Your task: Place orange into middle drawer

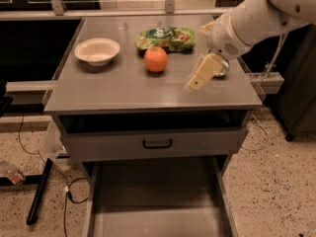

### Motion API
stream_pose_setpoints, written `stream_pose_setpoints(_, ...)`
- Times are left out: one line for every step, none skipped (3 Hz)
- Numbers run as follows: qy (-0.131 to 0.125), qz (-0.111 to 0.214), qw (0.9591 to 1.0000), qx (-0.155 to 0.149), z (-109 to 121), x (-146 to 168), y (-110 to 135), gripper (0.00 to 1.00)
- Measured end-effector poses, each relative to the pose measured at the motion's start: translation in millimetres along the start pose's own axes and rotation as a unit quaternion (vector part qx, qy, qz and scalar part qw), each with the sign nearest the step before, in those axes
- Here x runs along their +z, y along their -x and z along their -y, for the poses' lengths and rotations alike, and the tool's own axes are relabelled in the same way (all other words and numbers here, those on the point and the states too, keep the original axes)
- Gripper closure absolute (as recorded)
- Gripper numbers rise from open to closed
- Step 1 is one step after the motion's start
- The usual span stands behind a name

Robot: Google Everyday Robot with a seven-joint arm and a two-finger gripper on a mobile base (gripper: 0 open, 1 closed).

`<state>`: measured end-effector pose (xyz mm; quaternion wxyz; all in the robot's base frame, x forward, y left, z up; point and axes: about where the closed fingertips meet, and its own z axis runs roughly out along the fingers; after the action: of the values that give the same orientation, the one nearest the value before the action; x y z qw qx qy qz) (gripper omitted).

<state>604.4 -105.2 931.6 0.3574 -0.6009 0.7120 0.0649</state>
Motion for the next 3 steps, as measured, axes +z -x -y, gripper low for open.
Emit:
stream_pose_setpoints(0.017, 0.042, 0.9984, 0.035, 13.2, 25.7, 3.8, 0.0)
stream_pose_setpoints(0.035, 0.068, 0.9954, 0.058, 20.1, 45.6, 12.7, 0.0)
stream_pose_setpoints(0.051, 0.085, 0.9928, 0.067, 25.0, 67.4, 25.4, 0.0)
